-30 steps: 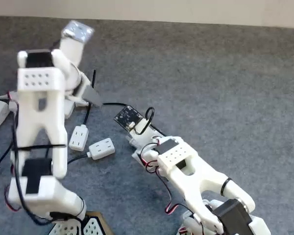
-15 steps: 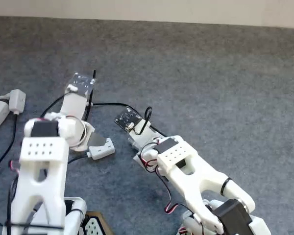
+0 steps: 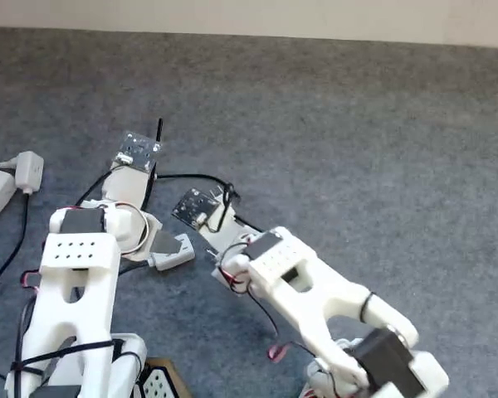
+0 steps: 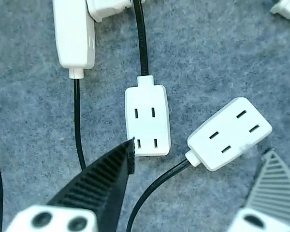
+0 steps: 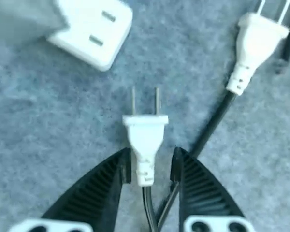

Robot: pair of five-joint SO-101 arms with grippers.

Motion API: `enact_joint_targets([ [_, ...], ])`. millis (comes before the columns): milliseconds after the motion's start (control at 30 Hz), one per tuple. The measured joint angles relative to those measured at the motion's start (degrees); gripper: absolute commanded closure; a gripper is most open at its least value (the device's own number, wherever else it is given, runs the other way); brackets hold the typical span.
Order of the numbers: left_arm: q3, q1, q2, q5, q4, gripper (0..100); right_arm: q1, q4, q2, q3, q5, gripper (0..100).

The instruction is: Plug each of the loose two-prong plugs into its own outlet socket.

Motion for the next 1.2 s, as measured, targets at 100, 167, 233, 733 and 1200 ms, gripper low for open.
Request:
enact_joint_targets([
  [100,0.0,0.0,0.18,0.0,0.0,61,0.09,0.0,6.86,-4.31,0.0,96.7],
  [167,0.0,0.0,0.18,0.0,0.0,61,0.44,1.23,10.29,-7.56,0.09,97.1],
  [233,0.0,0.0,0.18,0.0,0.0,61,1.14,3.78,12.57,-10.73,0.7,97.6],
  [733,0.0,0.0,0.35,0.0,0.0,61,1.76,19.69,13.1,-17.67,2.11,96.7],
  [1200,0.0,0.0,0.53,0.0,0.0,61,3.34,21.01,16.0,-18.9,2.2,87.0],
])
